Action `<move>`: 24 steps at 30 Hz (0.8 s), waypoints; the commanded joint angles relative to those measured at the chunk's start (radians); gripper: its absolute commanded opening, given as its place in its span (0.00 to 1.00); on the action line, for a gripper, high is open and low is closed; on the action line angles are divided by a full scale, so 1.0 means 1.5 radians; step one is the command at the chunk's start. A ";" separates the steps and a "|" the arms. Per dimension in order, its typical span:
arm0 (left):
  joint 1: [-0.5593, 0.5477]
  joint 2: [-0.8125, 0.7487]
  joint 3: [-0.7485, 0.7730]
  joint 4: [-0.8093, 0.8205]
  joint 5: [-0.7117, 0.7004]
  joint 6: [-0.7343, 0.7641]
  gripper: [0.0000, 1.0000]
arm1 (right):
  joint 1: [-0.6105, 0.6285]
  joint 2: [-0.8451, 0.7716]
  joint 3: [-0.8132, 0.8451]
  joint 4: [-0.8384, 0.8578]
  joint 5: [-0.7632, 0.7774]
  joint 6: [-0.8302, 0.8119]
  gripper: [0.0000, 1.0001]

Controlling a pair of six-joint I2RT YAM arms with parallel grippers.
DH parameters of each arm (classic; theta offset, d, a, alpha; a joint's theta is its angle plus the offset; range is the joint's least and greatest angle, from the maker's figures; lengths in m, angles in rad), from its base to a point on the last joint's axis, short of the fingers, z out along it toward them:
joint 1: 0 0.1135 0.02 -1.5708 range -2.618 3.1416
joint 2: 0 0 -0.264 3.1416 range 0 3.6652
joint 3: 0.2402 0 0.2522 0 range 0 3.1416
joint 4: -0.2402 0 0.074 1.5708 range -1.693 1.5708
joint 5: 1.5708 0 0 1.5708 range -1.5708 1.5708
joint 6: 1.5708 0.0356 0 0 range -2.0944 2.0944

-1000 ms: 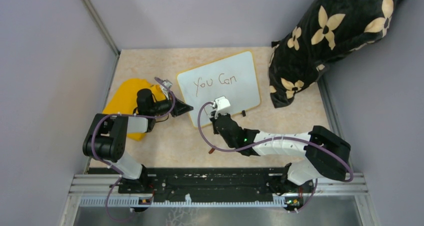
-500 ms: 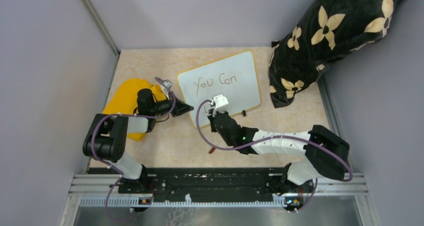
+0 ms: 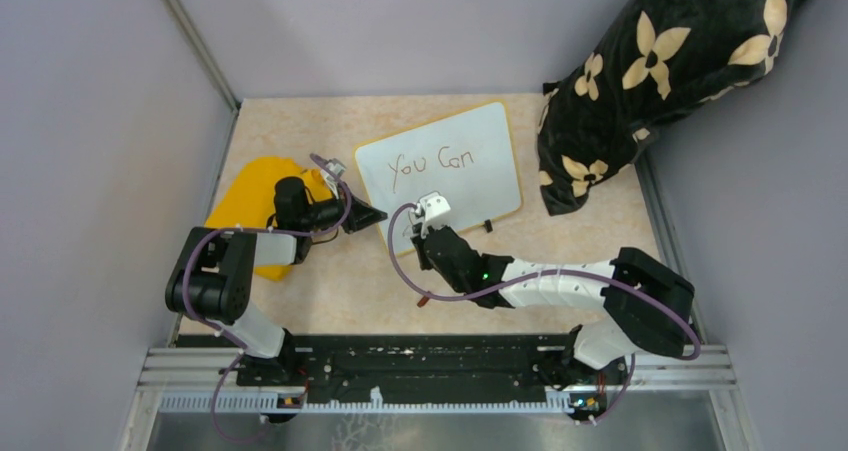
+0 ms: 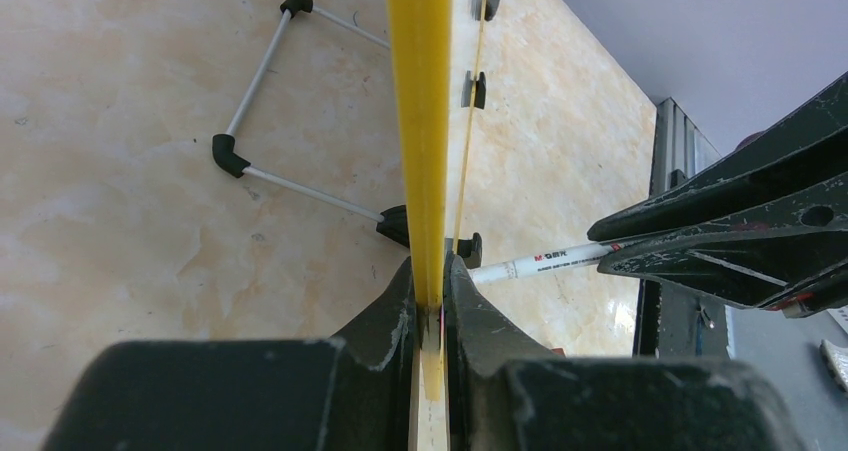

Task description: Write a sentence on the whiteboard

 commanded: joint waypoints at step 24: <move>-0.016 0.005 0.003 -0.052 -0.038 0.056 0.00 | -0.045 -0.035 0.029 -0.036 0.055 -0.020 0.00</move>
